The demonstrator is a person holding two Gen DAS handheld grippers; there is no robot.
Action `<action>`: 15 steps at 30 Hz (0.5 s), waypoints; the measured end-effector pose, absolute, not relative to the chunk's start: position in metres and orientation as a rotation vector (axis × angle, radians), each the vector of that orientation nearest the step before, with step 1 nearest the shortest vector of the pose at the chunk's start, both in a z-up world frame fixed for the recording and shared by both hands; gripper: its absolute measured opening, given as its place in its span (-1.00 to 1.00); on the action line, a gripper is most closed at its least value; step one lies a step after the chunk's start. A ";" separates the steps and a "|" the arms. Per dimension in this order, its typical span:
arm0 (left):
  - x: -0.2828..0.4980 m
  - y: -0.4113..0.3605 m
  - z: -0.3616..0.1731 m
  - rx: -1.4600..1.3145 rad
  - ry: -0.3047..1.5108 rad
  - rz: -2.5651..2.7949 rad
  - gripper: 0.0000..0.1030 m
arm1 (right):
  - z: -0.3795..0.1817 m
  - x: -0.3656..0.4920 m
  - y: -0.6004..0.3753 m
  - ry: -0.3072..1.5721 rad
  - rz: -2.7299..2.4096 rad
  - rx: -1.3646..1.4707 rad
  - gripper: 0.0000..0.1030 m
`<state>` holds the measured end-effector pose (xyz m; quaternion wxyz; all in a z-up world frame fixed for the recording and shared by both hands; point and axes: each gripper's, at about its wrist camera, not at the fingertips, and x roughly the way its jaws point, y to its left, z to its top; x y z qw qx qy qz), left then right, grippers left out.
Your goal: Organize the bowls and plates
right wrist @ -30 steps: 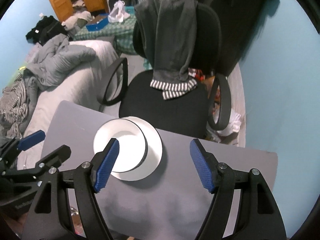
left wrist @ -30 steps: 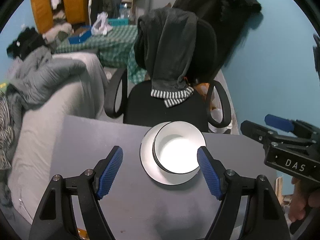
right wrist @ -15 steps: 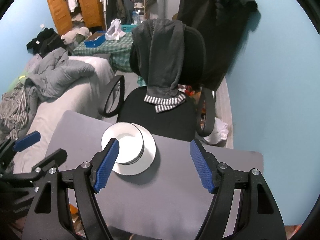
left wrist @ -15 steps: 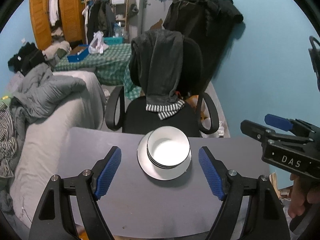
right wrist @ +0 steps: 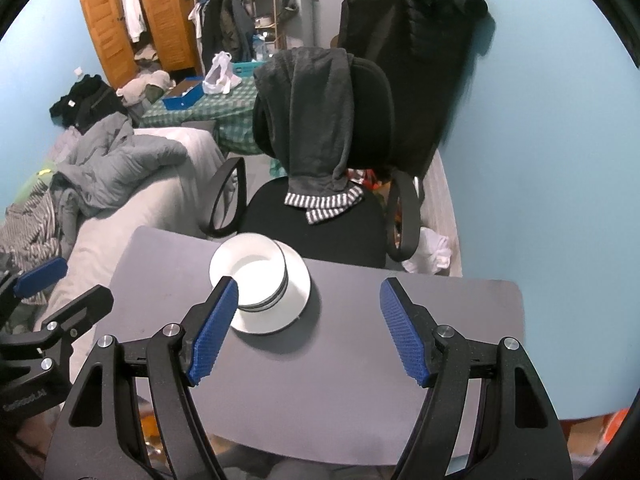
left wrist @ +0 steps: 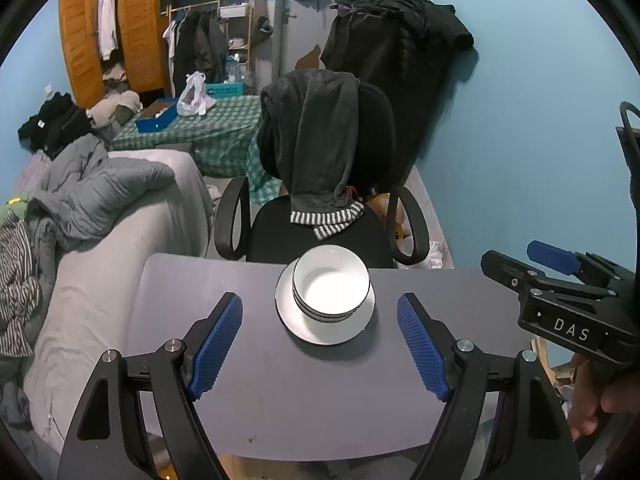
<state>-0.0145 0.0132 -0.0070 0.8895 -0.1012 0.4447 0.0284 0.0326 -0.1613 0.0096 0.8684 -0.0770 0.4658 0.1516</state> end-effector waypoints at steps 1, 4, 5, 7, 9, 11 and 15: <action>-0.016 0.013 -0.007 -0.219 0.928 0.060 0.57 | 0.010 0.032 -0.161 0.973 0.318 -0.158 0.41; -0.020 0.013 -0.008 -0.240 0.931 0.057 0.57 | 0.011 0.029 -0.162 0.970 0.314 -0.148 0.41; -0.021 0.013 -0.007 -0.241 0.930 0.061 0.57 | 0.012 0.028 -0.162 0.971 0.310 -0.144 0.41; -0.022 0.012 -0.006 -0.237 0.928 0.068 0.57 | 0.013 0.026 -0.163 0.971 0.310 -0.139 0.41; -0.023 0.012 -0.006 -0.238 0.929 0.074 0.57 | 0.013 0.024 -0.164 0.972 0.308 -0.139 0.41; -0.023 0.014 -0.006 -0.245 0.931 0.076 0.57 | 0.013 0.024 -0.164 0.971 0.312 -0.140 0.41; -0.025 0.016 -0.007 -0.249 0.936 0.077 0.57 | 0.014 0.023 -0.165 0.975 0.308 -0.140 0.41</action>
